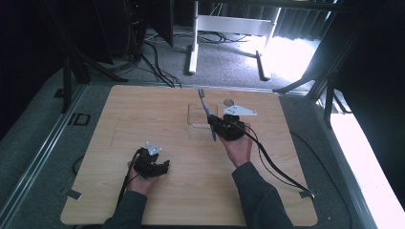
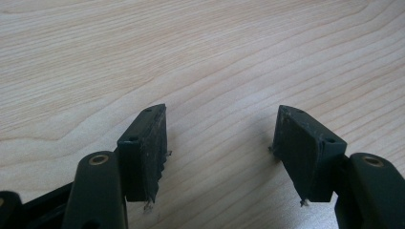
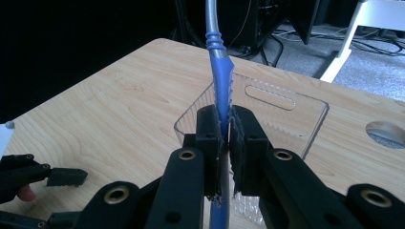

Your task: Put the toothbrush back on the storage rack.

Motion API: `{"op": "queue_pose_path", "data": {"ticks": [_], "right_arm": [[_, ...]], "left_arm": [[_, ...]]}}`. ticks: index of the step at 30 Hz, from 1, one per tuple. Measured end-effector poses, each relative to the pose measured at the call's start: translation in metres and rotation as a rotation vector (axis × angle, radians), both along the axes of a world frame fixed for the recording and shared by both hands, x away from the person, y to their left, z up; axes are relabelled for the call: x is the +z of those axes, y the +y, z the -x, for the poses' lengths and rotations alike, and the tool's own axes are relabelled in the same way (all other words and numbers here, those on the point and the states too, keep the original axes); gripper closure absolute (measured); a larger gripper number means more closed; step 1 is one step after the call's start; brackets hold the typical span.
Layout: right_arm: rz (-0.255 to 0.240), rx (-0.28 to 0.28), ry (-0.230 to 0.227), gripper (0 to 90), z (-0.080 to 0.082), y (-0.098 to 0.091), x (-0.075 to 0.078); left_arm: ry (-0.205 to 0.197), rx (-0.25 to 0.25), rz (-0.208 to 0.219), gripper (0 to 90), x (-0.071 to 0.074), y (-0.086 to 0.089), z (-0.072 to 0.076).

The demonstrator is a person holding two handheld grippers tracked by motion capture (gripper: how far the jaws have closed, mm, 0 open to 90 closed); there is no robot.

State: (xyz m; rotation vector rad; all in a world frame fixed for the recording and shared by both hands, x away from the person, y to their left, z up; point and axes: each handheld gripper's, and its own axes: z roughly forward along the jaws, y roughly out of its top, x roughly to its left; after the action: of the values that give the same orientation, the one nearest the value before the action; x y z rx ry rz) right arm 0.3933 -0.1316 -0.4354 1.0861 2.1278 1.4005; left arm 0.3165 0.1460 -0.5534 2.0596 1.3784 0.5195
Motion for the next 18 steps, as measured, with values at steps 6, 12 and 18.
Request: {"op": "queue_pose_path", "data": {"ticks": [6, 12, 18], "right_arm": [[-0.007, -0.006, -0.005, 82.7, -0.0017, -0.0005, 0.0001], [-0.014, -0.008, -0.015, 82.7, -0.003, -0.0008, 0.0004], [-0.024, -0.013, -0.017, 82.7, -0.0047, -0.0021, 0.0018]], "left_arm": [[0.0, -0.001, 0.0, 36.5, 0.0, 0.0001, 0.0], [0.0, -0.002, 0.0, 36.5, 0.0, 0.0001, 0.0], [0.0, -0.002, 0.0, 36.5, 0.0, 0.0002, -0.0001]]}}
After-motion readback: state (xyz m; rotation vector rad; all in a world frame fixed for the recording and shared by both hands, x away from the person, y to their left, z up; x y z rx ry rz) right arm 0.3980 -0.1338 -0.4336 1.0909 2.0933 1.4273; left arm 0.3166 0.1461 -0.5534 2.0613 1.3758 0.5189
